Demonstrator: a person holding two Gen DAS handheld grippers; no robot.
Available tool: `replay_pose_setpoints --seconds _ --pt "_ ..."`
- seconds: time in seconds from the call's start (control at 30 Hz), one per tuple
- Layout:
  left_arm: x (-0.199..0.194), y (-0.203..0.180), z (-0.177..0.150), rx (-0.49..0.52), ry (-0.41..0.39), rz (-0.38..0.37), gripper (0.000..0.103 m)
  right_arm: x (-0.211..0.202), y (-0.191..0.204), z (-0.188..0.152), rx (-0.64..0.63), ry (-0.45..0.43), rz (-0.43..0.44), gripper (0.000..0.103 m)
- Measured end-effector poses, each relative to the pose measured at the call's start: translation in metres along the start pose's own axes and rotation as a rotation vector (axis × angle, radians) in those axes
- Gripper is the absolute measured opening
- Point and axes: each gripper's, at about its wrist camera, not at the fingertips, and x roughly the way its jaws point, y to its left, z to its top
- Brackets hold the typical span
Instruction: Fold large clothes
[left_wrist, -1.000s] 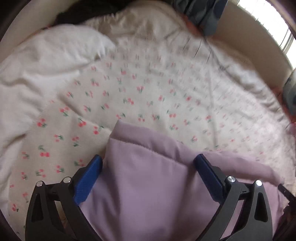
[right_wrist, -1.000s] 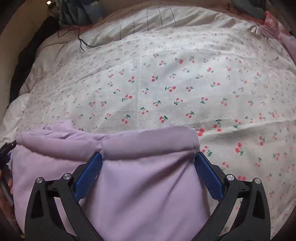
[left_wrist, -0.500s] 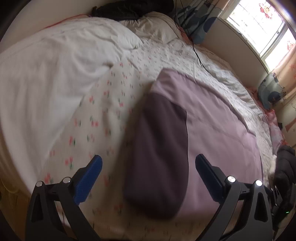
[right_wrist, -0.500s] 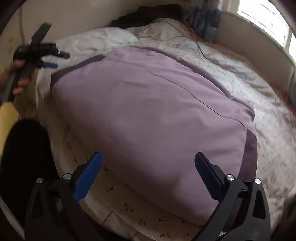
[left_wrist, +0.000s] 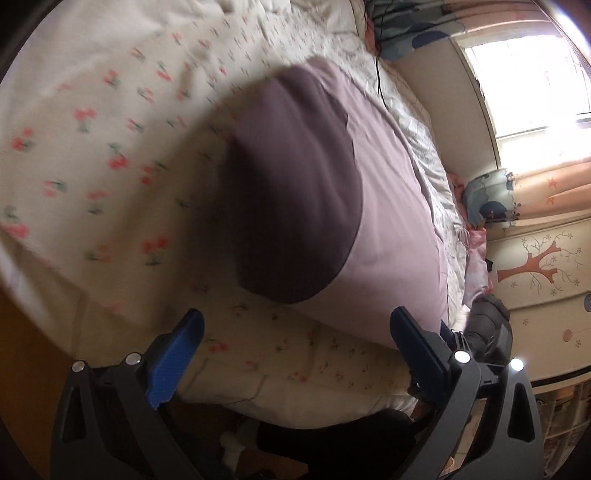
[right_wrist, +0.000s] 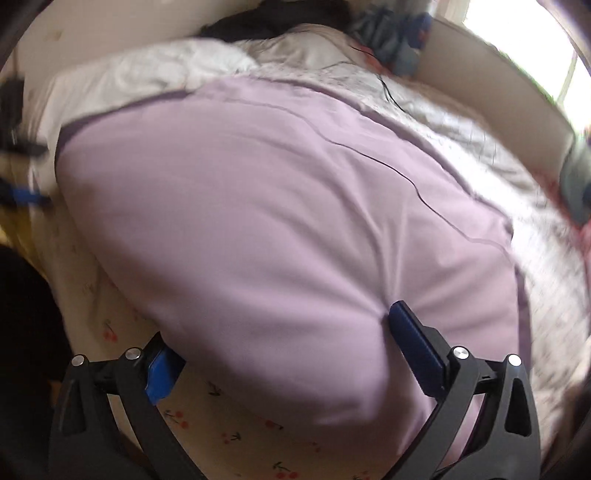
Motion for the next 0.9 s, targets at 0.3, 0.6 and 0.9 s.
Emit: replay_pose_setpoints --seconds 0.3,0.6,0.9 --pt "0.073 -0.017 0.031 -0.093 -0.017 -0.064 0.097 -0.020 0.010 -0.014 -0.055 0.039 0.018 0.097" --pt "0.069 -0.040 0.022 0.029 -0.145 -0.038 0.097 -0.086 -0.180 -0.176 0.986 -0.087 0.521 0.097" --pt "0.070 -0.037 0.023 0.002 -0.146 -0.051 0.097 -0.034 -0.212 -0.202 1.232 -0.112 0.675 0.097"
